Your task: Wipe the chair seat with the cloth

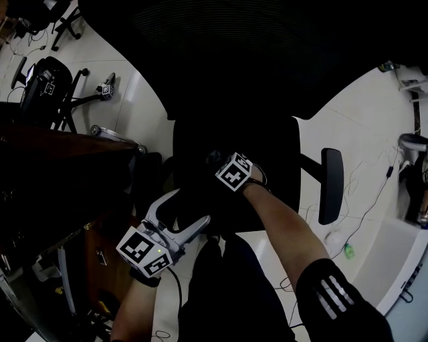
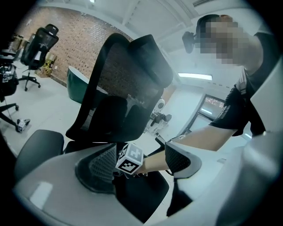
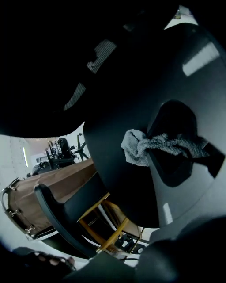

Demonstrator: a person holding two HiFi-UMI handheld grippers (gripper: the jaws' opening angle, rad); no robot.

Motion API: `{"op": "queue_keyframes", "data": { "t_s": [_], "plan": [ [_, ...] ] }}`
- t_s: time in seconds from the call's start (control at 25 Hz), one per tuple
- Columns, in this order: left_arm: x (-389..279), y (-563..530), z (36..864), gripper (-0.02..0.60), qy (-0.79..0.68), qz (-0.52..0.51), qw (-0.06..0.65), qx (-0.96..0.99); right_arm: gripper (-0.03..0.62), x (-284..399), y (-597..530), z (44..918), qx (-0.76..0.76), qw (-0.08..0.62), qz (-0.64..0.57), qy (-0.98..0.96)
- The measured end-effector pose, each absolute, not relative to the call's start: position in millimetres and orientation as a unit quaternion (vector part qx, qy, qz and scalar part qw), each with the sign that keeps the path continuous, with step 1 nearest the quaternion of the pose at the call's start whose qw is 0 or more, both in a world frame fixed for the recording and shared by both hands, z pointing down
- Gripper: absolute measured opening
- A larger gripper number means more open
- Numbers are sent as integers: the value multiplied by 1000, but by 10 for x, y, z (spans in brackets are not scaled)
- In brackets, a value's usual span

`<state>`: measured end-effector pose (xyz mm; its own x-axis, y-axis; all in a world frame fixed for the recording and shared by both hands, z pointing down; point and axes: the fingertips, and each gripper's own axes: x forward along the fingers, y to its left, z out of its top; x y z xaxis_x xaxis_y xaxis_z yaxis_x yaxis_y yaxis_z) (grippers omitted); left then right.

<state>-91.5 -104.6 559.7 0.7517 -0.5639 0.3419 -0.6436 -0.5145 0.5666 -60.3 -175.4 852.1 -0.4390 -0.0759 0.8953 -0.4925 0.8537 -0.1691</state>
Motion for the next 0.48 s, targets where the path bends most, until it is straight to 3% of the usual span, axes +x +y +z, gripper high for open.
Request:
{"op": "queue_keyframes", "data": {
  "t_s": [0.48],
  "plan": [
    [-408,-1105,5480,371,-299,61,342,889,49,1493,-1810,8461,300,564,239,-732]
  ]
}}
